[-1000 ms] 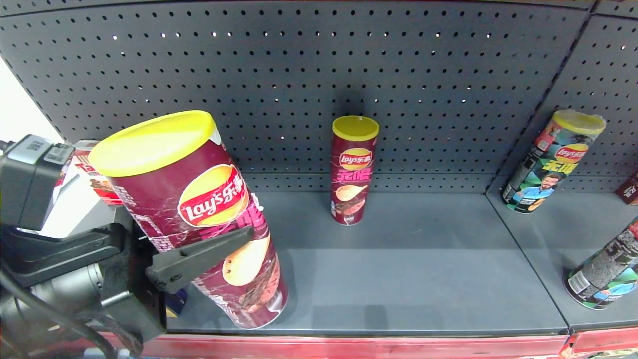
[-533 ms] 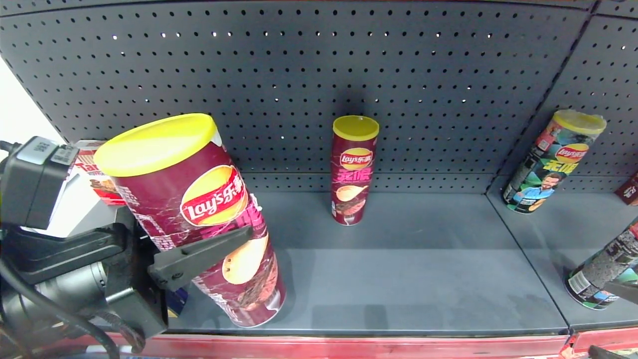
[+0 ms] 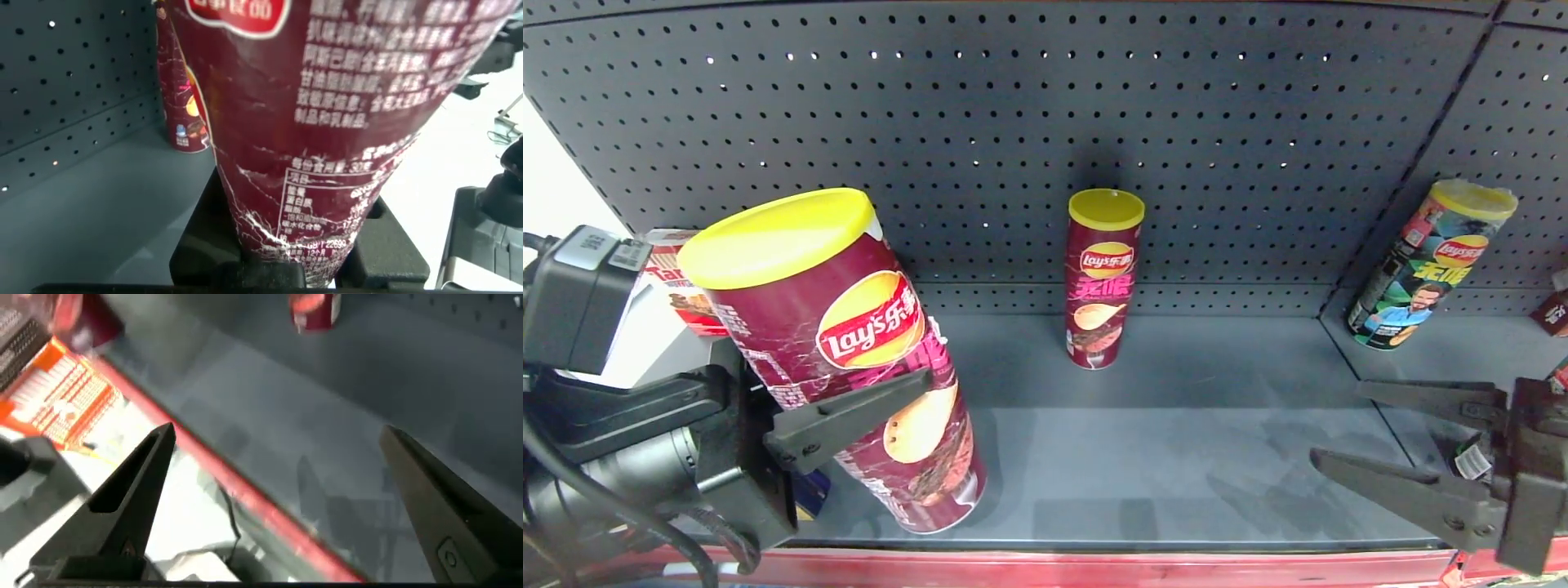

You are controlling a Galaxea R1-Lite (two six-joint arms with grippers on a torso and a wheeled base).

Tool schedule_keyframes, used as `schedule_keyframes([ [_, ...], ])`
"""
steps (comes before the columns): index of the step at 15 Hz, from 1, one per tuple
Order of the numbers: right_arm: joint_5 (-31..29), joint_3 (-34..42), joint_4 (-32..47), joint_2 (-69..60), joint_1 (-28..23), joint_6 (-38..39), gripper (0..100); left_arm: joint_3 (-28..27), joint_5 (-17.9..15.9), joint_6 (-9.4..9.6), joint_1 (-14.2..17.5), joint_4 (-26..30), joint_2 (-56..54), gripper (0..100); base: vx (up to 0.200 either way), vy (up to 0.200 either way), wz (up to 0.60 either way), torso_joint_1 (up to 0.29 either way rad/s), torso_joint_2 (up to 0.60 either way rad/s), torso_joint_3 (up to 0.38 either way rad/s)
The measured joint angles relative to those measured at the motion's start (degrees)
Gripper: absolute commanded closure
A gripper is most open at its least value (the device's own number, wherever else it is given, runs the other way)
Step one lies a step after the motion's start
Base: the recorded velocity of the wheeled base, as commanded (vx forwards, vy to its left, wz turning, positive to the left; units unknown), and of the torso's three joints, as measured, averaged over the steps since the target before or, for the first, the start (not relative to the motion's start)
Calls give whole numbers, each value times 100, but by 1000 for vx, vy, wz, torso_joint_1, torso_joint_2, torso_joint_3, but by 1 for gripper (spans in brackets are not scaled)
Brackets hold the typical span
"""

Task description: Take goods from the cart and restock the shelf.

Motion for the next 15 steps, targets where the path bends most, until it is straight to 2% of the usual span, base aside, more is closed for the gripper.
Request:
schedule_keyframes([
  [2,10,-101,-523,534,-72,-44,0,34,2,0,7,5,0,100,0,0,0,0,0,0],
  [4,240,-149,-1490,1232,-272,-243,0,52,15,-6,7,30,-1,100,0,0,0,0,0,0],
  [7,1354,-283,-2798,2142,-768,-617,0,56,9,-9,85,52,-4,100,0,0,0,0,0,0],
  [9,2328,-542,-3167,2654,-1086,-1054,0,34,4,-9,113,51,5,100,0,0,0,0,0,0],
  [11,3005,-895,-3290,3112,-1298,-1534,0,6,2,-9,118,27,38,100,0,0,0,0,0,0],
  [13,3476,-1273,-3307,3489,-1443,-1810,0,-24,-5,-9,121,-6,90,100,0,0,0,0,0,0],
  [15,3618,-1688,-3310,3847,-1510,-1880,0,-24,-7,-9,123,-6,115,100,0,0,0,0,0,0],
])
